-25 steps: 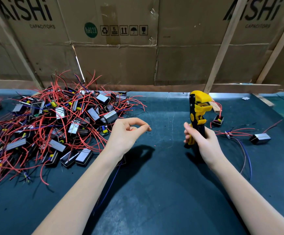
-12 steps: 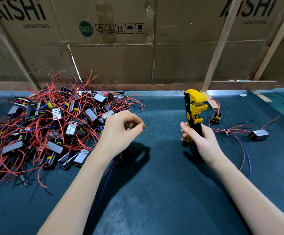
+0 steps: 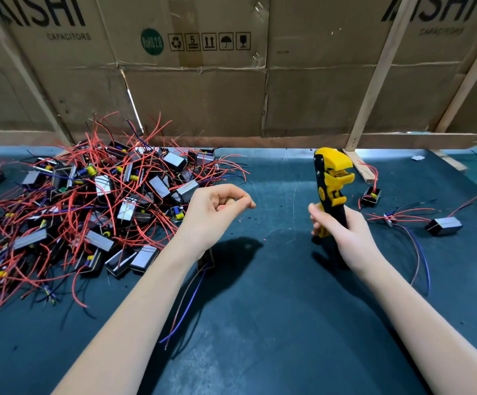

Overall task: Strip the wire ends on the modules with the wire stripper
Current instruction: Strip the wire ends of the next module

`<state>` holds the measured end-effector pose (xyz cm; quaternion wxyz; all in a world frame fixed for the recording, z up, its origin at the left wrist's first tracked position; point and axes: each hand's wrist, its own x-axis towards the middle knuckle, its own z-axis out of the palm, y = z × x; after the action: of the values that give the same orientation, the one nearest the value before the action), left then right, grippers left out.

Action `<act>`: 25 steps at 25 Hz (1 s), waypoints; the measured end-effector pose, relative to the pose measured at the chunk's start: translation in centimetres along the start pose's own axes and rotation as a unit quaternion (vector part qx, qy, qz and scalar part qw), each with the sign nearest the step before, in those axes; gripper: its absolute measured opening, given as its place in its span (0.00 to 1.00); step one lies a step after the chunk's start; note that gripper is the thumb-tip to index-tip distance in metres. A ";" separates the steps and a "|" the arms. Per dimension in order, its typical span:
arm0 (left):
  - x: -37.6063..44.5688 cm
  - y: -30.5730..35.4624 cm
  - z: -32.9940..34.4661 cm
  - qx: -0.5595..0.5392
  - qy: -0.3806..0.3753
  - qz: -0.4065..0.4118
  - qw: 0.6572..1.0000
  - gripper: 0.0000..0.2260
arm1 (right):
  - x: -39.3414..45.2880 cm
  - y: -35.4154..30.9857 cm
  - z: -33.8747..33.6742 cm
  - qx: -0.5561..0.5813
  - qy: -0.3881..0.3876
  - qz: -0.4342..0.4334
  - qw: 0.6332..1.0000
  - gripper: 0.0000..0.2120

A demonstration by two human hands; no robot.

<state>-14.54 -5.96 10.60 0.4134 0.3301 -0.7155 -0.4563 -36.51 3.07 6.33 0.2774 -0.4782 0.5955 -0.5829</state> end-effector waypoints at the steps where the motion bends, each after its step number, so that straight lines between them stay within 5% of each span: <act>1: 0.0 -0.1 0.0 -0.002 0.000 -0.003 1.000 0.06 | 0.0 0.0 0.0 -0.002 -0.001 -0.001 1.000 0.26; 9: 0.2 -0.9 0.3 0.024 0.033 0.001 0.999 0.04 | -0.2 -0.4 0.0 -0.040 0.000 -0.004 0.999 0.27; 12: 0.5 -0.3 -0.3 -0.115 -0.067 -0.087 0.987 0.22 | -0.2 -0.5 0.0 -0.049 0.000 -0.003 0.999 0.28; 14: 0.9 0.1 -1.4 -0.113 -0.106 -0.125 0.980 0.30 | -0.3 -0.6 0.1 -0.051 -0.001 -0.001 0.999 0.27; 18: 0.5 -0.3 -4.4 0.001 -0.056 -0.064 0.996 0.21 | -0.2 -0.7 -0.1 -0.035 0.008 -0.004 0.999 0.27; 22: -0.1 -1.2 -4.4 0.048 -0.108 -0.044 0.992 0.09 | -0.4 -1.0 -0.3 -0.048 0.027 -0.013 0.998 0.28; 25: 0.1 -1.5 -4.0 0.053 -0.080 -0.016 0.995 0.04 | -0.4 -1.1 -0.3 -0.069 0.038 -0.018 0.997 0.25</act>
<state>-10.92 -8.13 10.23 0.3298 0.3252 -0.7642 -0.4489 -36.38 3.74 7.39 0.2103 -0.4840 0.6360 -0.5630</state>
